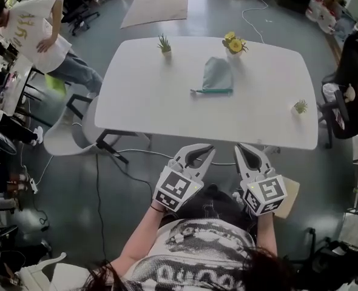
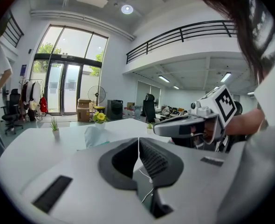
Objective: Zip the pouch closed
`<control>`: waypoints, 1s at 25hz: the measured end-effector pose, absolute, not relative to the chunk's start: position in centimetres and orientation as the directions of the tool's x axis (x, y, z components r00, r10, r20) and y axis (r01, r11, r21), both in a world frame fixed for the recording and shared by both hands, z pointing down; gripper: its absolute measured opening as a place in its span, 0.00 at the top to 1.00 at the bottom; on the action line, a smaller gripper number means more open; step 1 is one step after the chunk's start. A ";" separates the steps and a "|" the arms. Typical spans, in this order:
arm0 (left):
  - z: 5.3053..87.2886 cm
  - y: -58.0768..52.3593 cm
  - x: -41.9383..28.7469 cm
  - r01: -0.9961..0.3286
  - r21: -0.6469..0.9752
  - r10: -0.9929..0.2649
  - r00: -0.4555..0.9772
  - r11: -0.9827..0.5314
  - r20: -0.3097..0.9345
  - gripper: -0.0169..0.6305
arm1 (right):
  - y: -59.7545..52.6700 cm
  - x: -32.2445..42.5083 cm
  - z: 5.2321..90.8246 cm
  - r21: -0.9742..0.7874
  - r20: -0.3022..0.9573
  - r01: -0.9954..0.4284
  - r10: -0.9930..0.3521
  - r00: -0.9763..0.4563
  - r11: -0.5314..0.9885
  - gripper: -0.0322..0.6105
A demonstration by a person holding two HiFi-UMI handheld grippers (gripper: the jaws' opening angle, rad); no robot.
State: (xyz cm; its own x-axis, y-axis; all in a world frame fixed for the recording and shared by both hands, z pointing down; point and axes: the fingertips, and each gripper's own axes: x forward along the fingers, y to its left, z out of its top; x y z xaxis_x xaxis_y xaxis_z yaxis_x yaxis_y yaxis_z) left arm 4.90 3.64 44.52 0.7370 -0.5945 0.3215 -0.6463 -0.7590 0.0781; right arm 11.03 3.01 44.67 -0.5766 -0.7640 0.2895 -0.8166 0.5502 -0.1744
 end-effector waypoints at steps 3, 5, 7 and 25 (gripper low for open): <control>44.3 4.1 4.9 -0.643 0.077 -0.593 0.741 -0.762 0.316 0.95 | 3.5 10.9 44.4 -0.158 0.277 -0.815 -0.767 -0.579 0.558 0.96; 44.2 4.4 5.0 -0.640 0.074 -0.591 0.743 -0.765 0.313 0.95 | 3.9 10.8 44.2 -0.149 0.276 -0.813 -0.766 -0.580 0.563 0.97; 44.1 4.7 5.0 -0.637 0.073 -0.589 0.746 -0.768 0.310 0.95 | 4.1 10.7 44.1 -0.136 0.277 -0.812 -0.766 -0.581 0.567 0.97; 43.5 5.4 4.2 -0.647 0.052 -0.606 0.737 -0.761 0.300 0.95 | 4.4 9.1 43.3 -0.077 0.272 -0.783 -0.742 -0.613 0.618 0.97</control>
